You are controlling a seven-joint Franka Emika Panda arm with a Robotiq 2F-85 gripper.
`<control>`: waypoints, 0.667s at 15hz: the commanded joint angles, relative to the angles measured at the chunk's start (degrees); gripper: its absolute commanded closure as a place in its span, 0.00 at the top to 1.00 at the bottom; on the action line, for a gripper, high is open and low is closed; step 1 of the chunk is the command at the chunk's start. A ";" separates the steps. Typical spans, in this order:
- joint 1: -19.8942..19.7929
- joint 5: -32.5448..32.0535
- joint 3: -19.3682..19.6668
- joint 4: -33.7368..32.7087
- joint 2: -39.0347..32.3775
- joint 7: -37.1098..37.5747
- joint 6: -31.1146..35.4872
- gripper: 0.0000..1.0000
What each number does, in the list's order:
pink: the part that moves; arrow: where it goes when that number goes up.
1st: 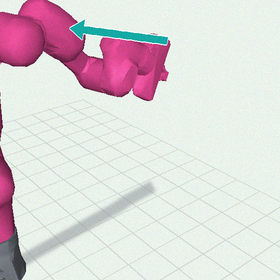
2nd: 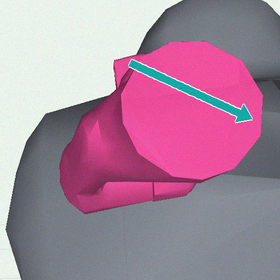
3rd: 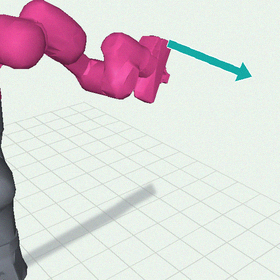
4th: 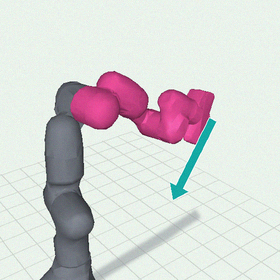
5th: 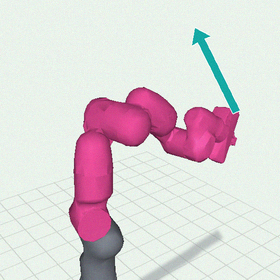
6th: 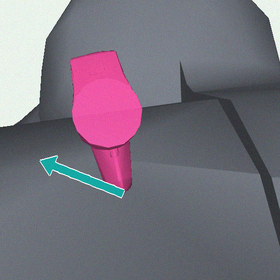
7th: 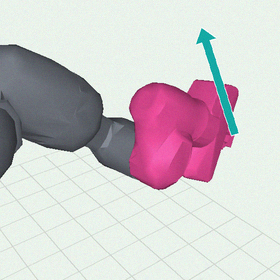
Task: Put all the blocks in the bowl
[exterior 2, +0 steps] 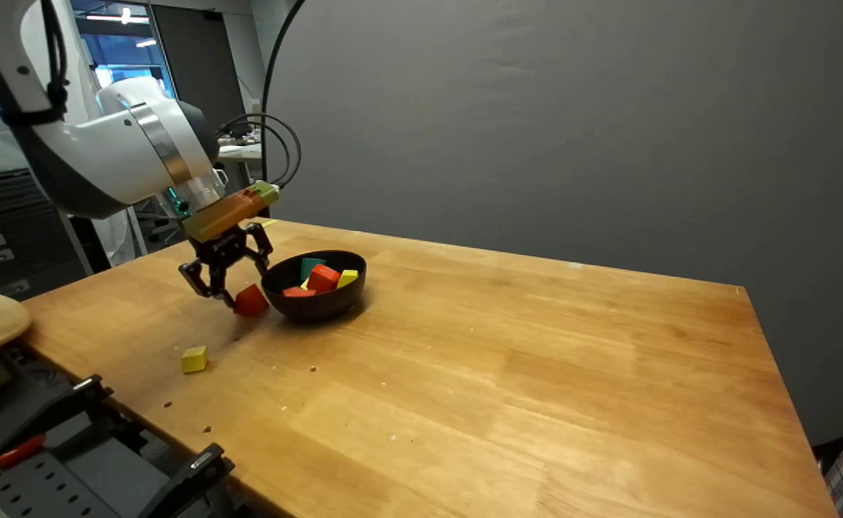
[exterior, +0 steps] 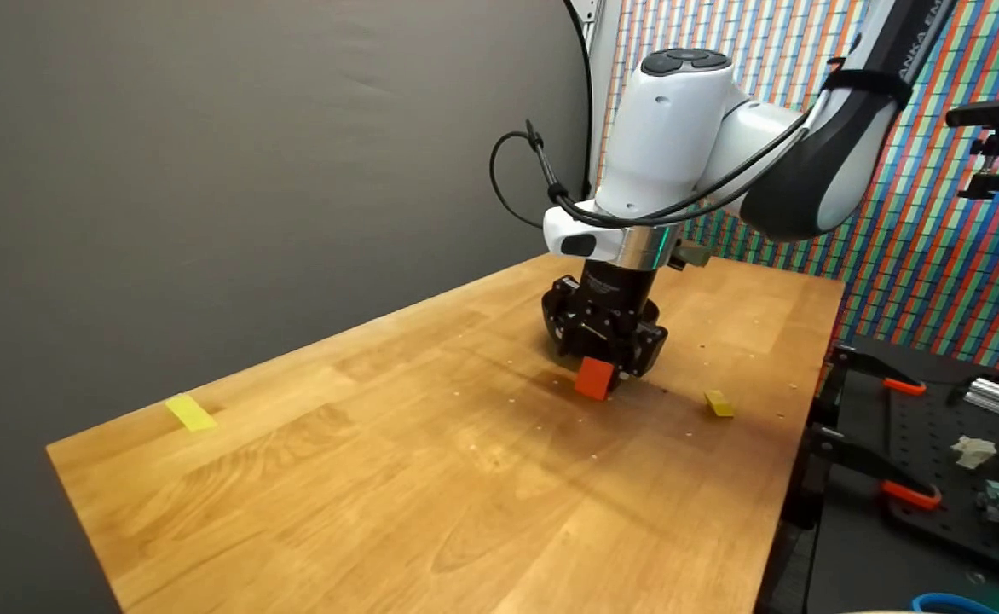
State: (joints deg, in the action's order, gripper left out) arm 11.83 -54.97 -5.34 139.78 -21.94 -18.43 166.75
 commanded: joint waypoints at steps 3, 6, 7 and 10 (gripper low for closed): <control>-0.22 1.32 -0.62 -1.31 -2.64 -0.12 -0.32 0.33; -0.14 2.67 -1.75 0.24 -0.41 0.16 -1.05 0.22; -0.03 3.16 -2.18 0.78 0.45 0.36 -1.19 0.20; 1.13 4.54 -4.31 3.87 6.26 2.18 -2.14 0.20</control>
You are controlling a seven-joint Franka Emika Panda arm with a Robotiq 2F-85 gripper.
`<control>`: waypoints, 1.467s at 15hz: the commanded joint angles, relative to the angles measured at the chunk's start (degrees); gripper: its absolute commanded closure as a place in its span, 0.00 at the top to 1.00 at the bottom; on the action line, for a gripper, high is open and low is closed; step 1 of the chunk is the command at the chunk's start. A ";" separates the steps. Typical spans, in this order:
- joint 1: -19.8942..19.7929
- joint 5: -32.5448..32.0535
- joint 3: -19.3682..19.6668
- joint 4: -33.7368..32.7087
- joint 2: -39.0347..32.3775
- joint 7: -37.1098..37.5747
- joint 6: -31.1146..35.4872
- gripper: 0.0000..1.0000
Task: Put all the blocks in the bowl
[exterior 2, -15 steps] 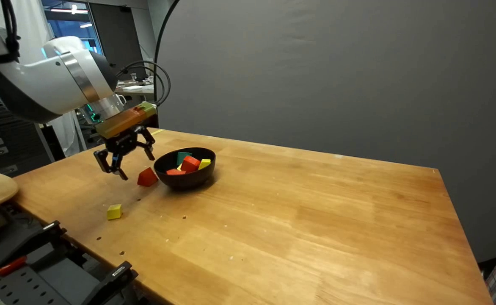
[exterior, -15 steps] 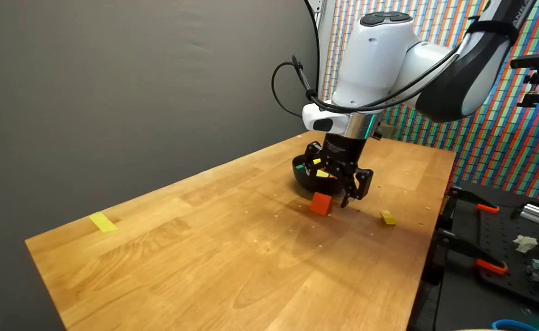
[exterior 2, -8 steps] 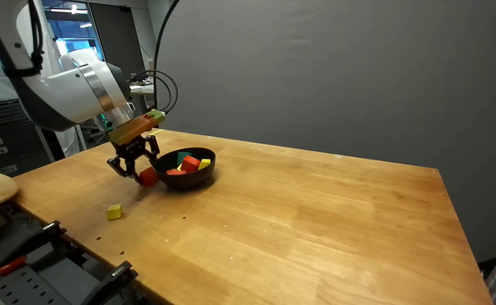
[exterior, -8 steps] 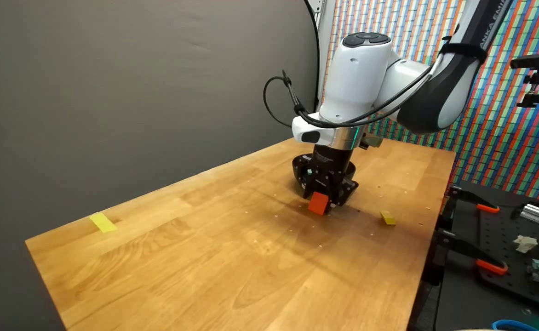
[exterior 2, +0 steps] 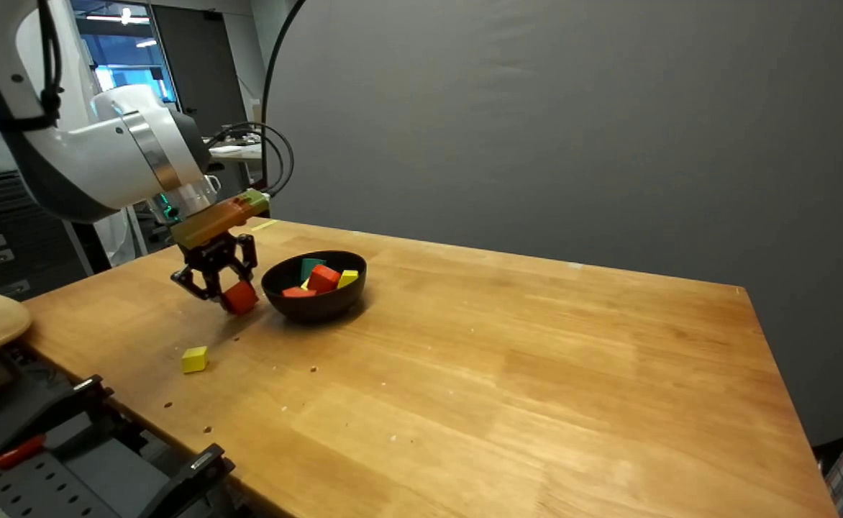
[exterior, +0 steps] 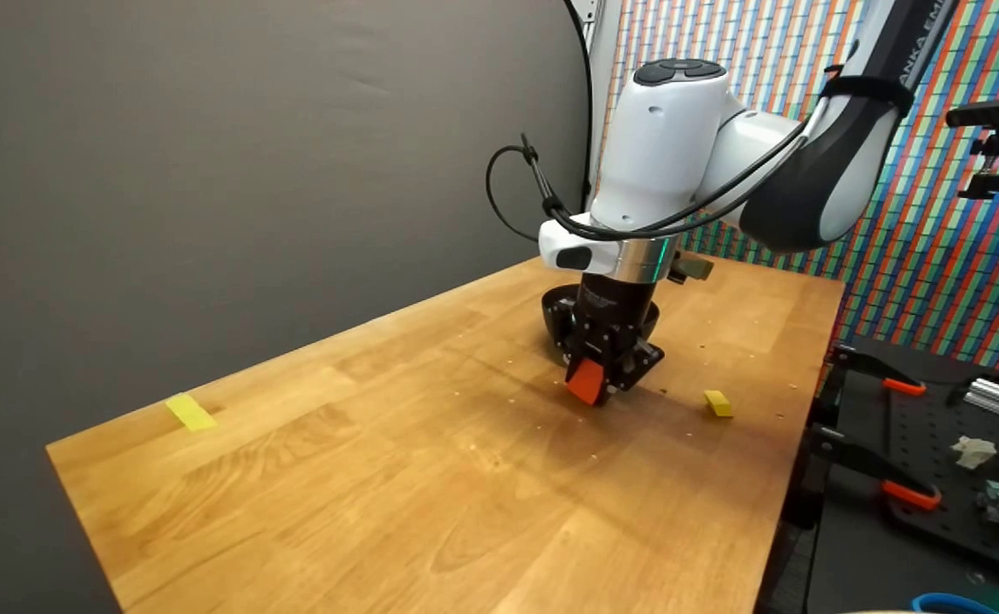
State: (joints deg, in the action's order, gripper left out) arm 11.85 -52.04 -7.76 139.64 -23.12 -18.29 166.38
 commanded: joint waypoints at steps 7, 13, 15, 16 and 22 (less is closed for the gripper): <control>2.75 -7.50 1.15 7.99 24.91 17.02 -10.69 0.20; -1.15 -6.71 5.24 7.47 22.53 24.50 -8.03 0.20; -2.22 -6.74 6.45 7.41 20.33 27.08 -5.84 0.20; -2.61 -6.91 6.97 7.33 19.16 28.33 -4.71 0.20; -3.57 4.18 5.99 10.97 16.25 32.26 5.57 0.85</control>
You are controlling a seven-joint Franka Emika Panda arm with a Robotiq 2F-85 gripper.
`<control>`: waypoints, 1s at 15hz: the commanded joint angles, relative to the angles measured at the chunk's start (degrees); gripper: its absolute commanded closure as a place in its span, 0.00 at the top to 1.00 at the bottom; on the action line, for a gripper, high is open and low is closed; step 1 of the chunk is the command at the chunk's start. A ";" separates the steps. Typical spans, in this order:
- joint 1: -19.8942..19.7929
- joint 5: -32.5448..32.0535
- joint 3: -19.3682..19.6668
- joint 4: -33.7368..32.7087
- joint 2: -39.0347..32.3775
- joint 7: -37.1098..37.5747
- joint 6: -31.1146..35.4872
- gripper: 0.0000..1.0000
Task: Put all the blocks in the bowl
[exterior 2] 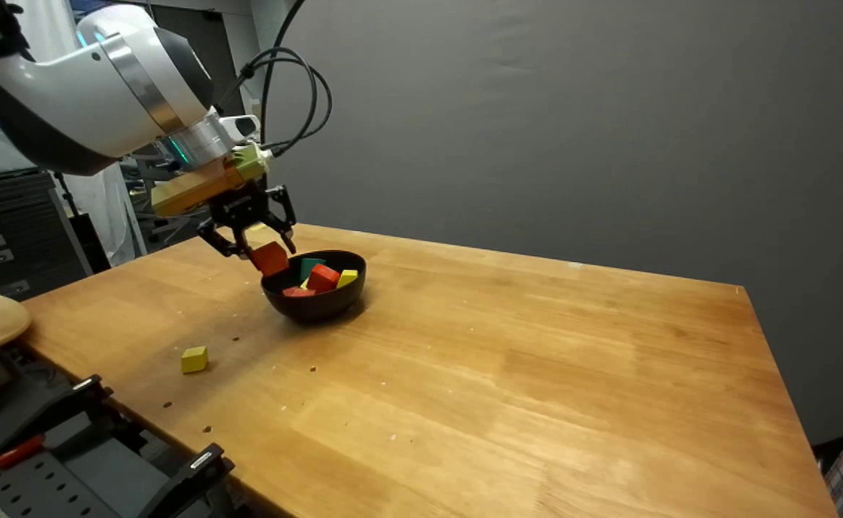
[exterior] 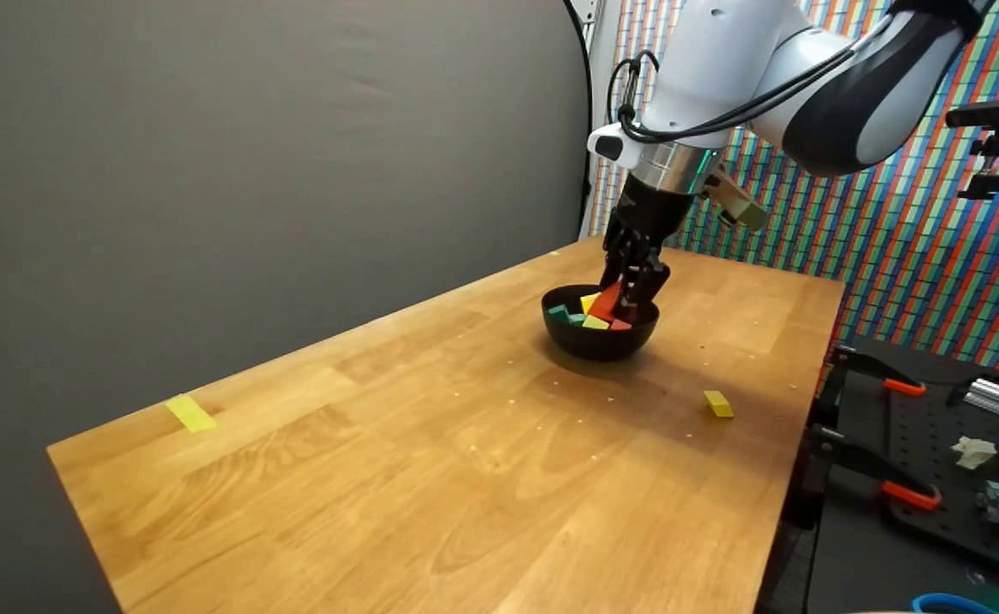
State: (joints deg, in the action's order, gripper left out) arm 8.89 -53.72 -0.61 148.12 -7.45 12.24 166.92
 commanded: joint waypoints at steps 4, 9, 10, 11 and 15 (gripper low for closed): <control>-0.41 18.21 -4.77 8.70 5.31 2.92 6.92 1.00; 1.95 27.64 -9.60 9.89 12.85 10.63 -2.93 1.00; 2.38 27.35 -10.12 9.82 14.65 13.15 -6.17 0.99; 2.71 26.79 -10.42 9.42 15.44 15.36 -8.70 1.00; 2.92 26.72 -10.27 9.05 13.47 15.45 -10.02 1.00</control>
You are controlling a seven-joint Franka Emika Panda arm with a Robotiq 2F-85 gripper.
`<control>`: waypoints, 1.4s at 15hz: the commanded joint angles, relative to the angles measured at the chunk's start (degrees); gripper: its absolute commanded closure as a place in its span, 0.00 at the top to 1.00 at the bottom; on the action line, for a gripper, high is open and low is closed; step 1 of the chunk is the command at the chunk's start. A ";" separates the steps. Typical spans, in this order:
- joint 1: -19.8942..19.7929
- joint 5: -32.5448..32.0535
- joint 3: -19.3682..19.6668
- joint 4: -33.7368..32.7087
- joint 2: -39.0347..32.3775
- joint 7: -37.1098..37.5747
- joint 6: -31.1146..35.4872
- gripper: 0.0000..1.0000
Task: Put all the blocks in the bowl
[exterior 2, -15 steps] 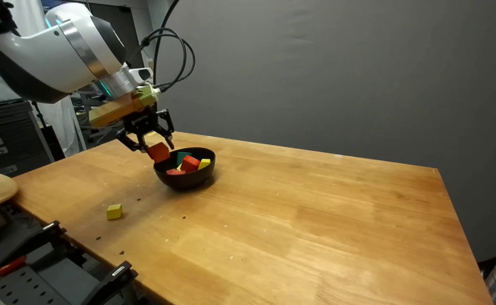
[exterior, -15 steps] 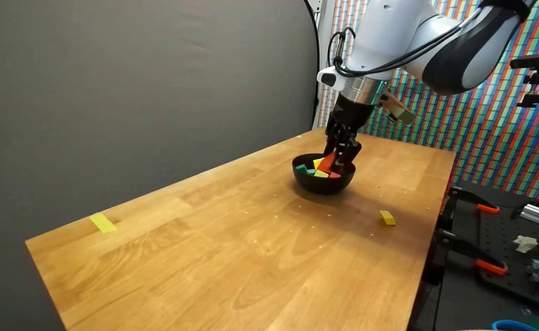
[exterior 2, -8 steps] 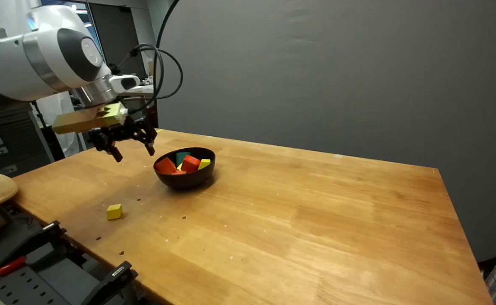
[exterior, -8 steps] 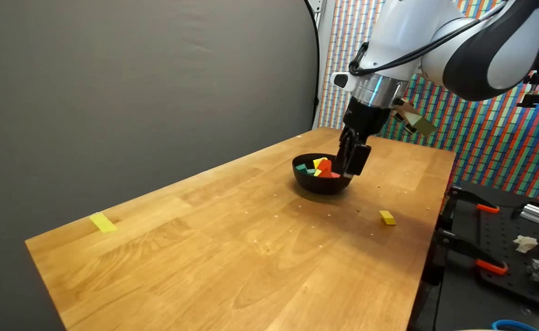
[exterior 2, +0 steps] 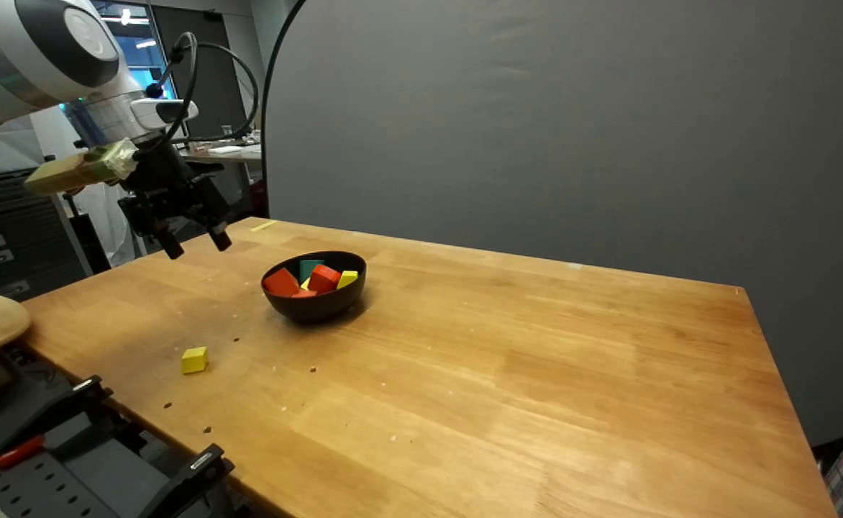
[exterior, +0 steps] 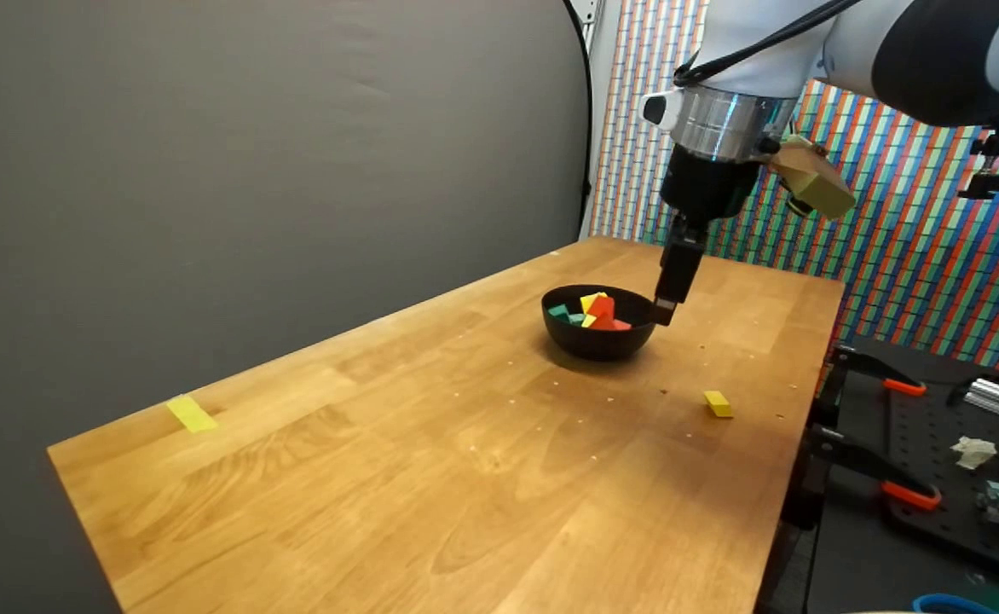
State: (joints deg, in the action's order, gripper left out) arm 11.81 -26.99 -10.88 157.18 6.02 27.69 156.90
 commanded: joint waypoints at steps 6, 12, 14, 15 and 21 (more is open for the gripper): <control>-1.28 -1.73 1.40 0.31 -7.62 3.18 8.00 1.00; -1.85 -4.61 3.48 0.61 -13.20 11.56 8.96 1.00; -1.91 -3.59 3.34 0.62 -14.55 12.59 8.48 1.00; -1.93 -3.59 3.30 0.63 -15.09 13.17 8.39 1.00; -2.44 -2.64 2.45 0.64 -18.04 16.80 7.38 1.00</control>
State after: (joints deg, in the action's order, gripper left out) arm 10.40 -29.91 -7.59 157.82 -11.35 42.23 164.53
